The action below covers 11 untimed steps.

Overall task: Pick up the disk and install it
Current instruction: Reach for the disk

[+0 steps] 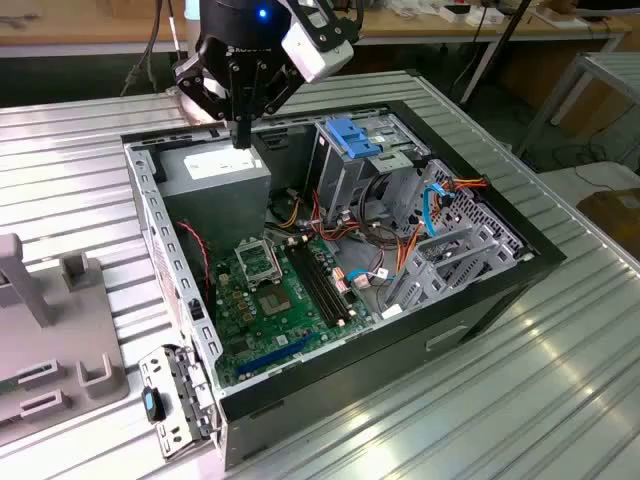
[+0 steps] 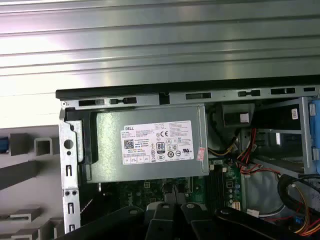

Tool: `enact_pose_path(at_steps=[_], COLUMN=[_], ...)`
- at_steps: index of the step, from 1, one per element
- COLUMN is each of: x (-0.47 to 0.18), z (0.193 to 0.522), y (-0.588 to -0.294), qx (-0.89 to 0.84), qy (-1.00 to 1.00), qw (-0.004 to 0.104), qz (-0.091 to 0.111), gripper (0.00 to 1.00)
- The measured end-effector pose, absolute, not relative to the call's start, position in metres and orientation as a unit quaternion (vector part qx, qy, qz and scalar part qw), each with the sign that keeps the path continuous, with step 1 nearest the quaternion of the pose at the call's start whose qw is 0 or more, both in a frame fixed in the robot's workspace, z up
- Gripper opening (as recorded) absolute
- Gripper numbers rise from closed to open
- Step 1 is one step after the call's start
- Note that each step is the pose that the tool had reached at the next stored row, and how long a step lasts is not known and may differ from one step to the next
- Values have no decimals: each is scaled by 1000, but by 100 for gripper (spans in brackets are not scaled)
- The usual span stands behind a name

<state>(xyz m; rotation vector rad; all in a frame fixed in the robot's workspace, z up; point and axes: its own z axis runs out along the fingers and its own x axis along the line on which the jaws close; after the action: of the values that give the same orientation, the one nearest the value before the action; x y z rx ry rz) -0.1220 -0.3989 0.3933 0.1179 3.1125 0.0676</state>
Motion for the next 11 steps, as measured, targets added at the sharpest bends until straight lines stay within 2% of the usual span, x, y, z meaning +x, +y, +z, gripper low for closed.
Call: enact_pose_path(at_steps=[11], x=[-122], z=[392], y=[-399], qx=[38], qy=[999], qw=[13], qz=[22], gripper=[11])
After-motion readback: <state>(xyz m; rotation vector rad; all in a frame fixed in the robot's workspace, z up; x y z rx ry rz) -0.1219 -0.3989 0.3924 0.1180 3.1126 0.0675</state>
